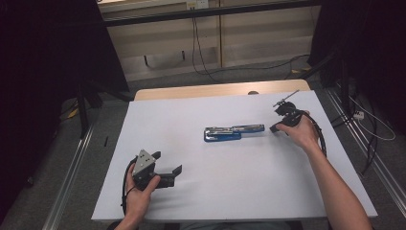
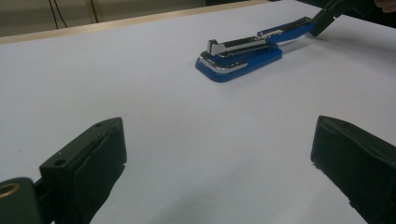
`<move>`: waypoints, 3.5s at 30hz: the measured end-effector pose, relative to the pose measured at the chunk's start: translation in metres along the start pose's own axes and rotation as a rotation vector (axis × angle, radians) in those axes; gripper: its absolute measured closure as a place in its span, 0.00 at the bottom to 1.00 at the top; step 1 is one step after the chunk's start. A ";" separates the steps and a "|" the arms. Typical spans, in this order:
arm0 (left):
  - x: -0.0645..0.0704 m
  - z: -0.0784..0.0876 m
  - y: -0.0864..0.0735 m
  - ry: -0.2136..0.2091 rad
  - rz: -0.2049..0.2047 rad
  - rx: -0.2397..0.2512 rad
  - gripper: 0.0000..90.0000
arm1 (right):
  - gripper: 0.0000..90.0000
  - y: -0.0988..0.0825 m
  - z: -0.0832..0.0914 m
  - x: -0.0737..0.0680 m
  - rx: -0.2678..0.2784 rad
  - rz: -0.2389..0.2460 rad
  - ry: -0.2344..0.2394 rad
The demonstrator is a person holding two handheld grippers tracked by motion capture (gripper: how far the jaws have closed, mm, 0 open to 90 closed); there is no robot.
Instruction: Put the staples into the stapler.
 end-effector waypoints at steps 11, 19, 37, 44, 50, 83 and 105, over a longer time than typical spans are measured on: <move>0.000 0.000 0.000 -0.004 -0.001 -0.002 0.04 | 0.88 -0.005 0.006 0.000 0.064 -0.006 0.031; 0.000 0.000 0.000 -0.003 -0.001 -0.002 0.04 | 0.88 -0.002 0.012 -0.006 0.100 0.021 0.028; 0.000 0.000 0.000 0.004 0.001 0.004 0.04 | 0.88 -0.005 0.022 -0.019 0.206 0.062 0.068; 0.000 0.000 0.000 -0.001 0.000 0.004 0.04 | 0.88 -0.004 0.029 -0.019 0.244 0.069 0.068; 0.001 0.000 0.000 -0.003 0.000 0.005 0.04 | 0.88 0.000 0.032 -0.025 0.269 0.097 0.079; 0.002 0.000 0.000 -0.025 -0.002 0.002 0.05 | 0.88 0.036 0.020 -0.074 0.283 0.213 0.170; 0.000 0.001 0.001 -0.009 -0.008 0.002 0.04 | 0.88 0.058 0.007 -0.096 0.273 0.257 0.200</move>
Point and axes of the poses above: each handheld gripper's, and its own axes: z roughly backward along the jaws, y roughly out of its top, x roughly to its right, the point moved 6 cm from there along -z, roughly forward along the jaws, and after that the axes turned 4 degrees about y, right-handed, at the moved point
